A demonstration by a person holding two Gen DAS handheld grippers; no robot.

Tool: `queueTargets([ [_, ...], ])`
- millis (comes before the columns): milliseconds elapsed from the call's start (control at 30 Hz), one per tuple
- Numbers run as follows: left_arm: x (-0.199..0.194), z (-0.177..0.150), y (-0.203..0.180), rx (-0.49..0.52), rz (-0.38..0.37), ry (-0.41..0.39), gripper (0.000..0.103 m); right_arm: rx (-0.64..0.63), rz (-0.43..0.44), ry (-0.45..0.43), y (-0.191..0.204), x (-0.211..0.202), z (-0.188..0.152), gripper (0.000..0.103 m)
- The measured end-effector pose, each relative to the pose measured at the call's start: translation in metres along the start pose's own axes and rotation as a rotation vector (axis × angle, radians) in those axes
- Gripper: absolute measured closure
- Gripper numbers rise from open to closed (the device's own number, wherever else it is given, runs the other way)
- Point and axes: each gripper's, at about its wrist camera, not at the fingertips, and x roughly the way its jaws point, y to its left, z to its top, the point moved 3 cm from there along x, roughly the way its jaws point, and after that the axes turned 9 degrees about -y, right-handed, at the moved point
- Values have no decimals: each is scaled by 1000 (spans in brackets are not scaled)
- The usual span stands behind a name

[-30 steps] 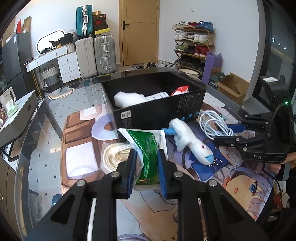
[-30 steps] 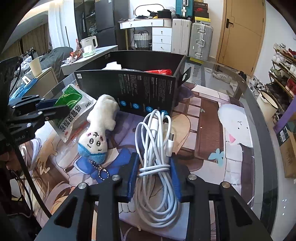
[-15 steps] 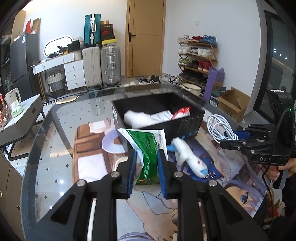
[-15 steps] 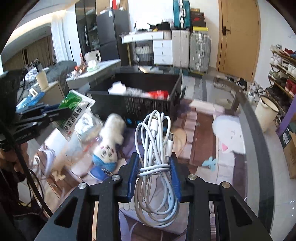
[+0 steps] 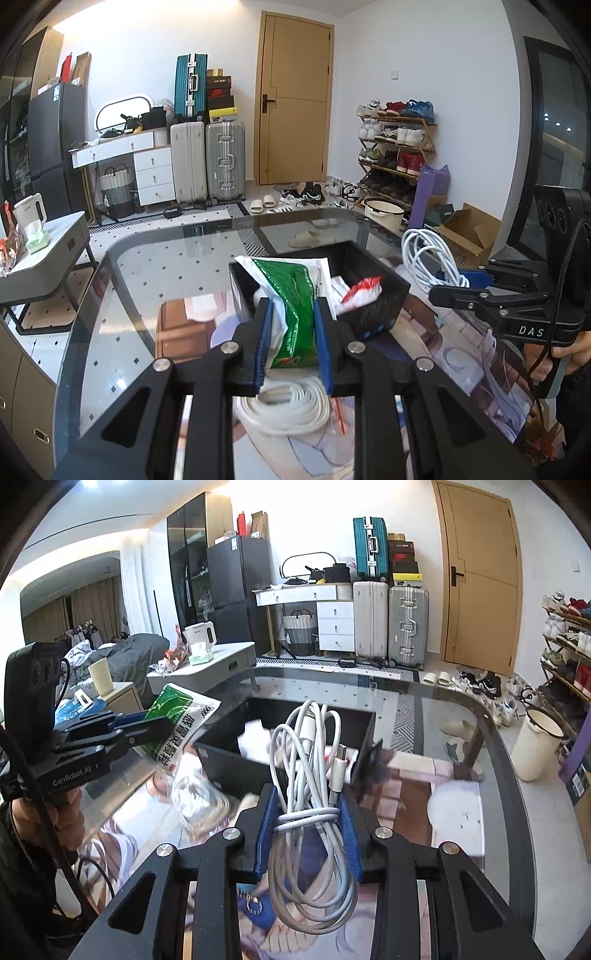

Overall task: Organize soft objects
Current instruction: 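Carry the cable and green packet over the black box with both grippers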

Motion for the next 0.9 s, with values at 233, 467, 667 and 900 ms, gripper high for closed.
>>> queueTargets([
  [233,14,13,1,2,-7,-19,83,4,21,-36,0,17,21,70],
  [467,33,21,2,3,-7,-22,83,1,40,-48,-4,36,35,70],
  [667,53,25,2,-1,-6,-21,83,14,60,-51,-13,53,45,70],
  [900,74,22,-2,5,-7,-2,83,10,71,-14,-19,78,45,70],
])
